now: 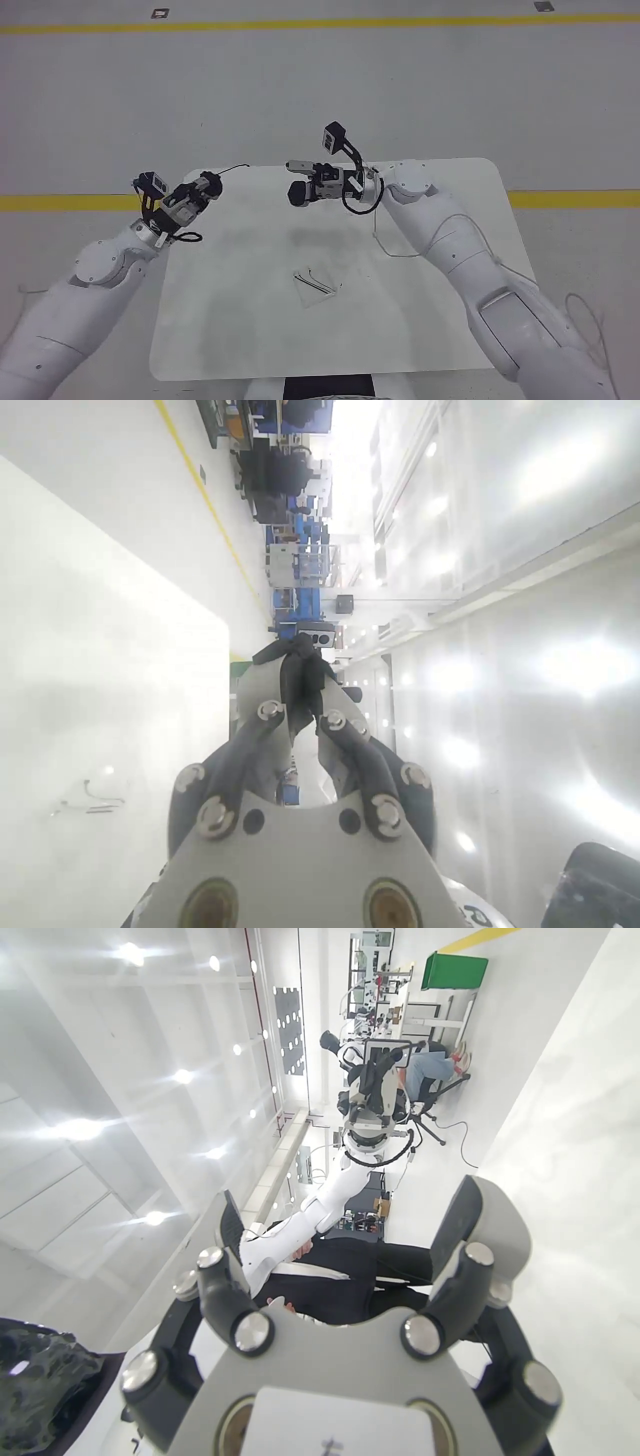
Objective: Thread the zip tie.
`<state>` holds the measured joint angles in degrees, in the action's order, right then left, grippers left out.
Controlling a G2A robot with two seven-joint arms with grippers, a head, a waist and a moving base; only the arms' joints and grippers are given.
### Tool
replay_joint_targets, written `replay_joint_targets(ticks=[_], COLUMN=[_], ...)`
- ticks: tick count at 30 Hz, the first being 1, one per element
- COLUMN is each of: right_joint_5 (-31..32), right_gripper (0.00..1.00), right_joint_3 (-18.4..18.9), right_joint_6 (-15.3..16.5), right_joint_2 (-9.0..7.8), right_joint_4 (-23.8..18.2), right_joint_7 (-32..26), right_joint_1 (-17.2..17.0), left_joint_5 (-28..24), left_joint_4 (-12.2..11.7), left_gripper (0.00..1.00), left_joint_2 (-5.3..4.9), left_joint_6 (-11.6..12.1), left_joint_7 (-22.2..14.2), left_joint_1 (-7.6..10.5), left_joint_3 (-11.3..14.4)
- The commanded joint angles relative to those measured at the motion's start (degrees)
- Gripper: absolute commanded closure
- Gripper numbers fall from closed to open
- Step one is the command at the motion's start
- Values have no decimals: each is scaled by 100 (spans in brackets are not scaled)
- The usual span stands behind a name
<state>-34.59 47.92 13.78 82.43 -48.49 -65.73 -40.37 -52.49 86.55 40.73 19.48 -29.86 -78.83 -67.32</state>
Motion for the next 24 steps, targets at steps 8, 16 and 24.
replay_joint_targets(ticks=[8, 16, 24], right_joint_5=[-159, -691, -956], right_gripper=[0, 0, 0], right_joint_3=[63, 122, -192], right_joint_6=[32, 272, 432], right_joint_2=[-4, 51, 295], right_joint_4=[-180, -195, 137], right_joint_7=[70, -675, -883], right_joint_1=[-166, -267, -50], left_joint_5=[-795, -2334, -2980], left_joint_4=[-323, -887, -1063], left_gripper=[100, 100, 100], left_joint_2=[57, 148, 249], left_joint_6=[-482, -1364, -1726], left_joint_7=[-779, -2667, -3415], left_joint_1=[-49, -76, -16], left_joint_3=[-50, -159, -255])
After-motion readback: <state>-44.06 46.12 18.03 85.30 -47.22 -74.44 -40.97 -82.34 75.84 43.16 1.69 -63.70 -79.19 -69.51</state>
